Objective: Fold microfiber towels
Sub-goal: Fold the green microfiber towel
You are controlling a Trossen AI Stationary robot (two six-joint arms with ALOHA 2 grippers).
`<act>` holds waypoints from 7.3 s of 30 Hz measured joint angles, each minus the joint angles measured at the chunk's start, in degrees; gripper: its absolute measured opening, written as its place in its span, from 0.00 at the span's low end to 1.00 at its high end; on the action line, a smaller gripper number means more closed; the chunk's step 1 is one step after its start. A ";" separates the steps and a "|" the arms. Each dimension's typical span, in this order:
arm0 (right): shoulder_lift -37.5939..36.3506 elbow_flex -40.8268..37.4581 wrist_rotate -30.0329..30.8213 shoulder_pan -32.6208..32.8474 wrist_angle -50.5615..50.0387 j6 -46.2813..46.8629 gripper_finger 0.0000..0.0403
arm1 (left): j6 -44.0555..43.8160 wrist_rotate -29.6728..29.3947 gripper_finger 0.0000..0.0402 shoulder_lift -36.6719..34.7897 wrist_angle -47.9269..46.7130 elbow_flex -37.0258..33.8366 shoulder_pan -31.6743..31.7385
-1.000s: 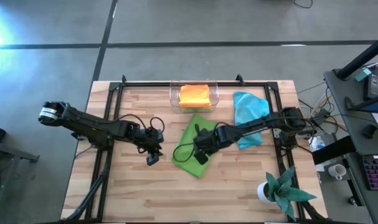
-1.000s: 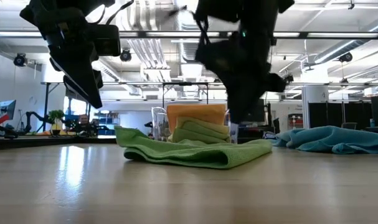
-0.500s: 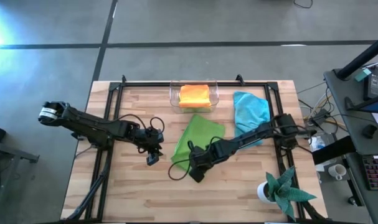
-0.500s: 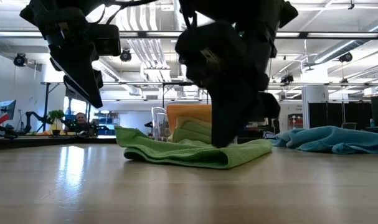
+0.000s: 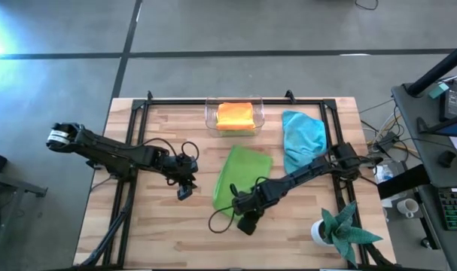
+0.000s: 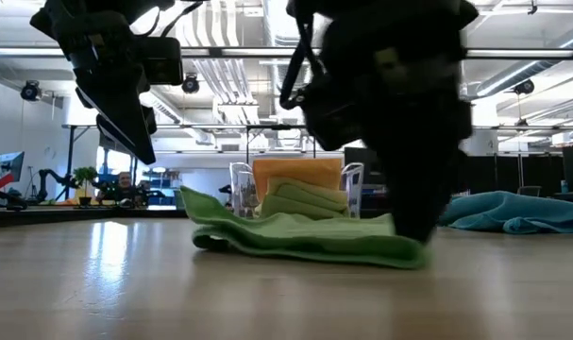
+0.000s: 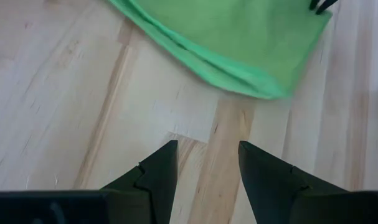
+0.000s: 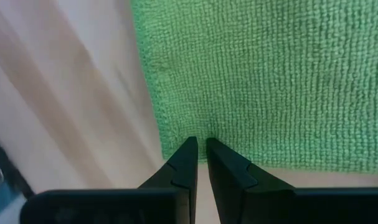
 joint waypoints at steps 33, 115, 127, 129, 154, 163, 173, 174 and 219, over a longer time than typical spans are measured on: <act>-14.12 -0.39 14.23 11.39 -17.04 -3.37 0.08 | 1.37 -1.60 0.38 0.15 0.08 0.00 0.04; -38.93 -45.90 6.97 -24.79 17.57 -5.33 0.35 | -27.44 9.66 0.53 33.64 38.20 7.69 14.64; -35.18 -45.90 6.84 -26.20 20.12 -5.35 0.35 | -28.71 10.97 0.53 38.81 44.14 9.08 14.67; -34.65 -45.88 6.46 -26.15 21.70 -5.45 0.35 | -27.75 10.97 0.53 39.23 44.06 9.52 14.64; -36.88 -45.75 3.60 -25.99 22.85 -6.99 0.04 | -16.17 7.45 0.01 39.42 43.49 11.21 14.69; -45.26 -44.94 5.63 -25.87 22.71 -10.04 0.04 | -6.89 5.45 0.01 35.32 43.10 11.30 14.90; -50.19 -44.92 18.67 -26.01 18.70 -18.44 0.04 | 8.96 0.22 0.02 30.65 42.86 11.26 17.24; -50.67 -44.92 20.01 -26.01 18.69 -20.02 0.04 | 11.04 -0.28 0.02 30.20 42.84 11.26 17.42; -45.90 -39.27 29.08 2.61 18.72 -12.86 0.04 | 22.92 -1.78 0.02 20.24 28.62 11.45 8.14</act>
